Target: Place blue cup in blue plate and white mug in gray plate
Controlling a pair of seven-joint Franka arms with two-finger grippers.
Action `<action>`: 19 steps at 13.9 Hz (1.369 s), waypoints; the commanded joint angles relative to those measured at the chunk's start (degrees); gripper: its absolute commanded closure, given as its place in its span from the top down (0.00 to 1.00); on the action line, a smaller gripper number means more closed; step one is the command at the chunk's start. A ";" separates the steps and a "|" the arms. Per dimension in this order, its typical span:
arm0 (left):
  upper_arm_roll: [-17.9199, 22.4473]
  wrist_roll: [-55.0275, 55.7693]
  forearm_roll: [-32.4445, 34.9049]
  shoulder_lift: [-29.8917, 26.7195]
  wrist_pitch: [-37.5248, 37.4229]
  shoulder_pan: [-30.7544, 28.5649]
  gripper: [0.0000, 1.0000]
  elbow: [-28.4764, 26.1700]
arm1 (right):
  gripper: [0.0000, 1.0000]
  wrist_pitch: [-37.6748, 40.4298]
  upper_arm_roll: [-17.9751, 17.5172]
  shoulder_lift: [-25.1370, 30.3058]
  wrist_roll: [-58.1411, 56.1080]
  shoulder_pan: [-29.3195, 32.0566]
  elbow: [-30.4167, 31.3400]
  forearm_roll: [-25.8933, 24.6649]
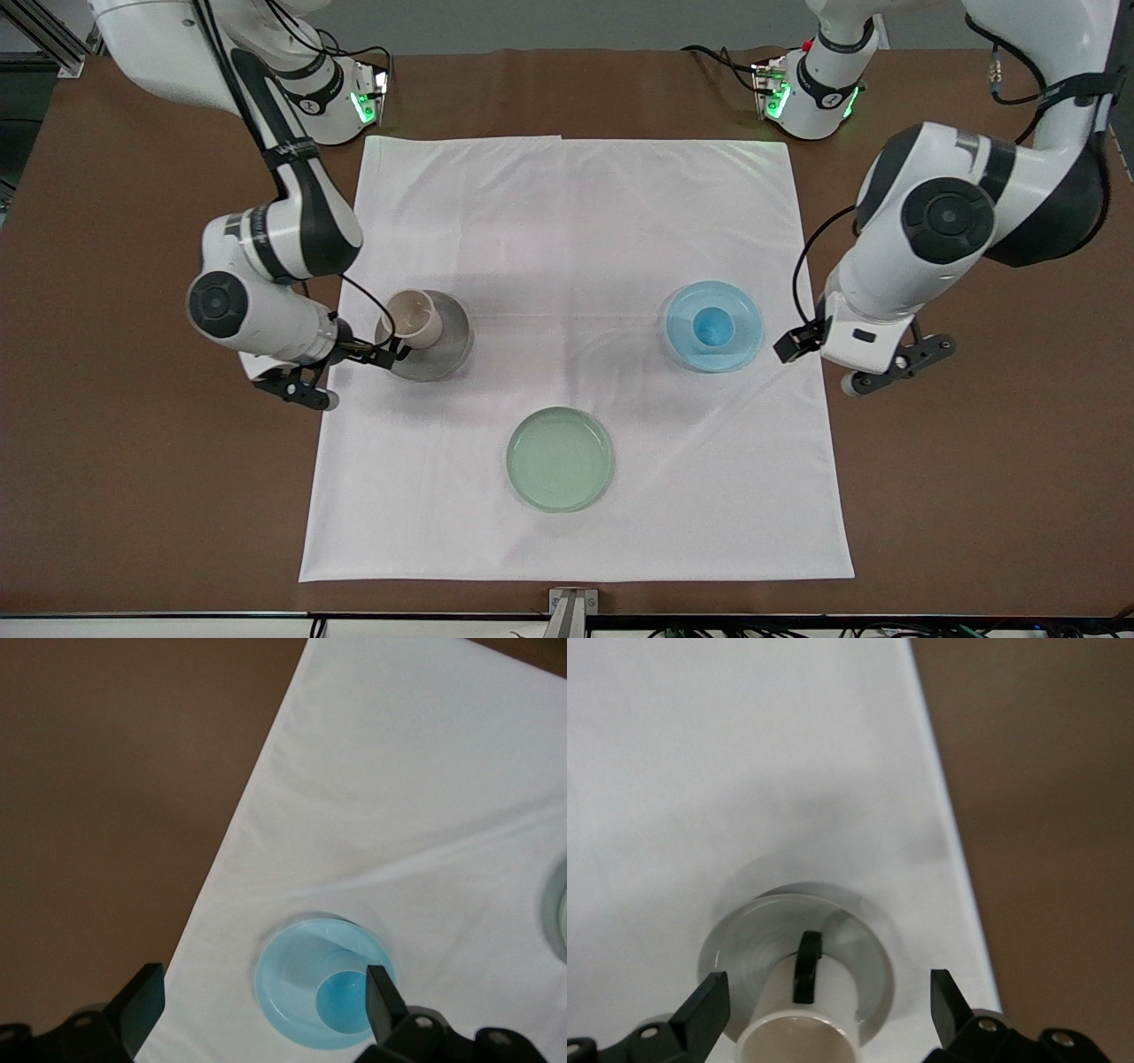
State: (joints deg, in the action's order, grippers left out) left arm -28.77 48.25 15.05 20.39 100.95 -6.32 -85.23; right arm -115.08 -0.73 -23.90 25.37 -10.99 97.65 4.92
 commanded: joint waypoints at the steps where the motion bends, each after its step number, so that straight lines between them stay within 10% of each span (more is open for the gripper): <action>1: -0.23 -4.53 1.13 -3.05 -4.79 -2.90 1.00 3.05 | 1.00 4.41 -0.59 1.83 -11.70 6.49 -2.37 -3.33; 8: 0.03 -25.80 -0.71 -15.35 -12.88 -9.84 1.00 2.88 | 1.00 26.09 -0.76 4.75 -24.67 16.61 -19.30 -6.33; 13: 20.83 -37.24 -10.82 -21.16 -17.02 3.05 1.00 -0.80 | 1.00 30.25 -0.77 4.66 -24.06 17.85 -22.06 -3.70; 19: 21.04 -38.40 -12.05 -24.95 -16.58 5.26 1.00 -6.08 | 1.00 31.76 -0.68 9.65 -24.05 16.71 -18.40 -4.04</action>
State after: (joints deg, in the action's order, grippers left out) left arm -7.79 10.20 4.45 -1.79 83.84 -1.81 -88.67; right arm -83.96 -1.11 -18.14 1.03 5.96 76.02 0.36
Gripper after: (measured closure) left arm 0.000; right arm 0.000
